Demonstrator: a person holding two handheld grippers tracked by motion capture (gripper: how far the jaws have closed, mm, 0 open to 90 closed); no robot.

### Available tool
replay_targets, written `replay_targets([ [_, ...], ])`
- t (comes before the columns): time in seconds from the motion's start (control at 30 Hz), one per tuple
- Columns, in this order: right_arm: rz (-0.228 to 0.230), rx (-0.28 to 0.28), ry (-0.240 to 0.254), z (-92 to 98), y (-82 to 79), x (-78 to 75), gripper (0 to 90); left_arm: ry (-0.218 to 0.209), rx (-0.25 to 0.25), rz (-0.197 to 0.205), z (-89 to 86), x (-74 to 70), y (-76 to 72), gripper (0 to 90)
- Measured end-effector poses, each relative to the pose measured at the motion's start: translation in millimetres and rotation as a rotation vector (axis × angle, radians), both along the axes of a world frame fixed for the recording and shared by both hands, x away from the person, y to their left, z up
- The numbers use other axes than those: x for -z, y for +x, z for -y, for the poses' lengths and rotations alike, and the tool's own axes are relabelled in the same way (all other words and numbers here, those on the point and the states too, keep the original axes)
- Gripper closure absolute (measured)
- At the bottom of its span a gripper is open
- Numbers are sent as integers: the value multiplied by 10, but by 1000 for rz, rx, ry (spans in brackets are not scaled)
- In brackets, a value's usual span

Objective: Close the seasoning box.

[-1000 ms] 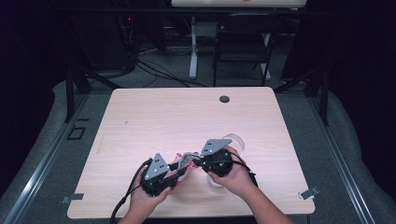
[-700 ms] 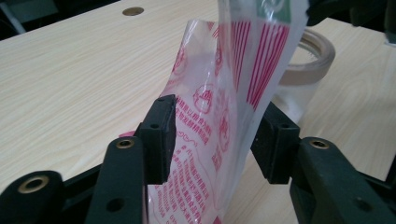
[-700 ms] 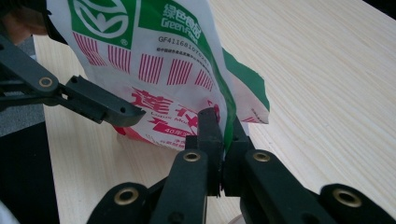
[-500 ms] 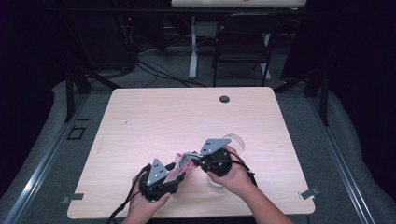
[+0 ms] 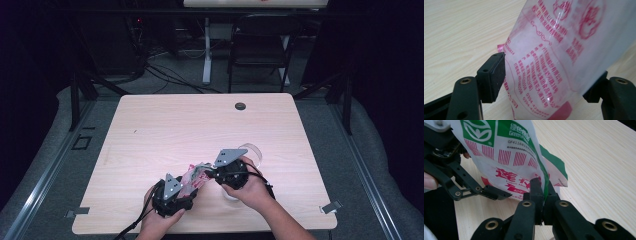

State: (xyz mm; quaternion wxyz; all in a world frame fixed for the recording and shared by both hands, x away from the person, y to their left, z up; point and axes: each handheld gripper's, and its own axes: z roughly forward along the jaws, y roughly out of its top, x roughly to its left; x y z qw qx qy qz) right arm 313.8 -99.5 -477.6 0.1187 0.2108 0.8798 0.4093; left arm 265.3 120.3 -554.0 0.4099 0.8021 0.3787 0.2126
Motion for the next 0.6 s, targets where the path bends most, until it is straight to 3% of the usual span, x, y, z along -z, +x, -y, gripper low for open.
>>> replay_targets([
  [0.13,-1,-5,-4,12,1,0,898,-9,-18,-8,-19,52,24,279],
  [0.3,-3,-6,5,21,0,13,899,-54,-23,-75,-47,134,81,243],
  [0.6,-5,-7,1,26,-5,13,899,-24,-13,-113,-21,212,147,231],
])
